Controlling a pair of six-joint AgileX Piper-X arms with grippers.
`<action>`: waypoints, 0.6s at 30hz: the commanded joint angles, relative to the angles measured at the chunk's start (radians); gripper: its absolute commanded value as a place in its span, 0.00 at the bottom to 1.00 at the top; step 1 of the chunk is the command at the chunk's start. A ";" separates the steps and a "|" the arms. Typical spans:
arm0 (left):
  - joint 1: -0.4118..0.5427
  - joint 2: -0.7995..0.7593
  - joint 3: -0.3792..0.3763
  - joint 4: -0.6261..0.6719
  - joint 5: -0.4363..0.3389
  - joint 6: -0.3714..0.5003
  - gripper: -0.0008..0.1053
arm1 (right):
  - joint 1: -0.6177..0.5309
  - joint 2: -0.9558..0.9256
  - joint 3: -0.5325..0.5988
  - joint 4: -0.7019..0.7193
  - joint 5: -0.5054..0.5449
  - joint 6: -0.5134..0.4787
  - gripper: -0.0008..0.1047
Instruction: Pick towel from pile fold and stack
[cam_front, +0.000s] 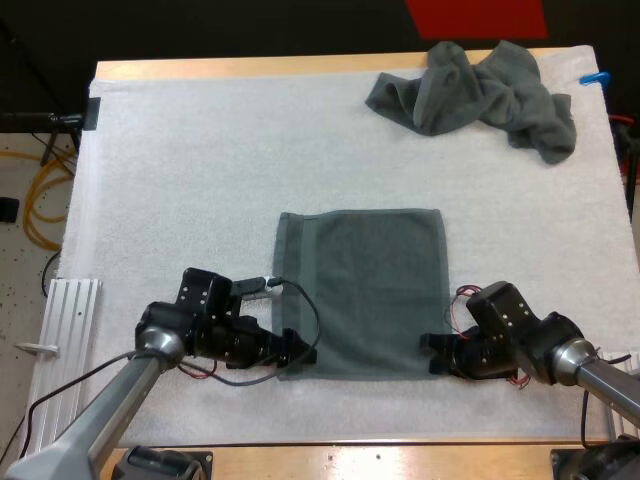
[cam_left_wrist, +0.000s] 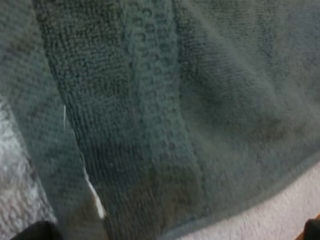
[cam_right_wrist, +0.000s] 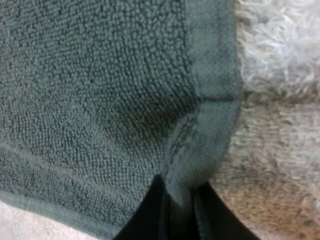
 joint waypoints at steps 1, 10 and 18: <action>-0.005 0.014 -0.001 -0.012 0.015 -0.004 0.88 | 0.002 0.003 0.001 0.000 0.001 -0.015 0.01; -0.005 0.120 -0.001 -0.037 0.118 0.003 0.88 | 0.002 0.003 0.001 0.000 -0.003 -0.015 0.01; -0.005 0.128 -0.001 -0.040 0.118 0.003 0.50 | 0.002 0.003 0.001 0.000 -0.004 -0.015 0.01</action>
